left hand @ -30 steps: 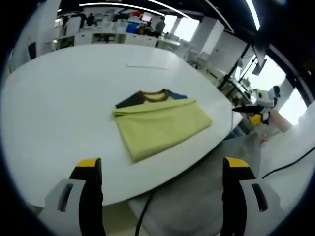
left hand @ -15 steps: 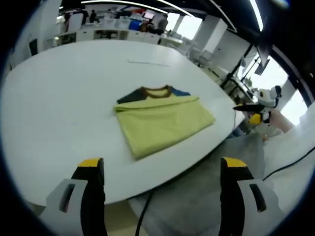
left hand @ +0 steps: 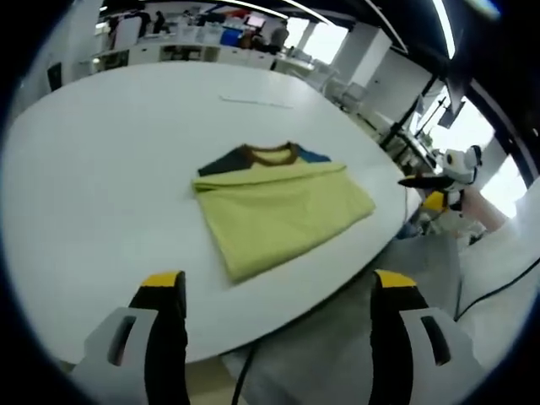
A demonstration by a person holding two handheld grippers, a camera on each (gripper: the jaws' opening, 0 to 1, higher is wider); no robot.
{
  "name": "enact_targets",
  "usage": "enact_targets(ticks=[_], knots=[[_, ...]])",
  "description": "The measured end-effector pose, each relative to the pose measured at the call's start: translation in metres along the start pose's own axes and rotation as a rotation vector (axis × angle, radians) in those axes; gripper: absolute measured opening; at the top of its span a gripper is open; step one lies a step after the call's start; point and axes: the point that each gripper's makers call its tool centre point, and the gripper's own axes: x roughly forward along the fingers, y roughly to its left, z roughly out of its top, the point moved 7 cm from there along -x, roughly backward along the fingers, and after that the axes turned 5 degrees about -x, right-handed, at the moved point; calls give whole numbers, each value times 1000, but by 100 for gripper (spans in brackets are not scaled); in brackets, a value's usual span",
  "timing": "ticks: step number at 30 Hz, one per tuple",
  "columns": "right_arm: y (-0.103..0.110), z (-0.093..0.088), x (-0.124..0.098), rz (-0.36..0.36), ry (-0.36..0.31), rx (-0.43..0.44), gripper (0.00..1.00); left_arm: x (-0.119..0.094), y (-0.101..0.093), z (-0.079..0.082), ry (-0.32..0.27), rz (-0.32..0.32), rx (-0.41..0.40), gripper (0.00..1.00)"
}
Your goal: Fold the garment on the visible template until the final outline fits inside the template.
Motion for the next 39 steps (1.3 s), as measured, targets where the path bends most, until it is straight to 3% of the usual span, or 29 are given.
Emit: enact_targets(ticks=[11, 39], knots=[[-22, 1, 11, -71, -24, -27, 61, 8, 19, 5, -50, 45, -72, 72], [-56, 6, 45, -95, -7, 2, 50, 45, 50, 24, -66, 106, -71, 55]])
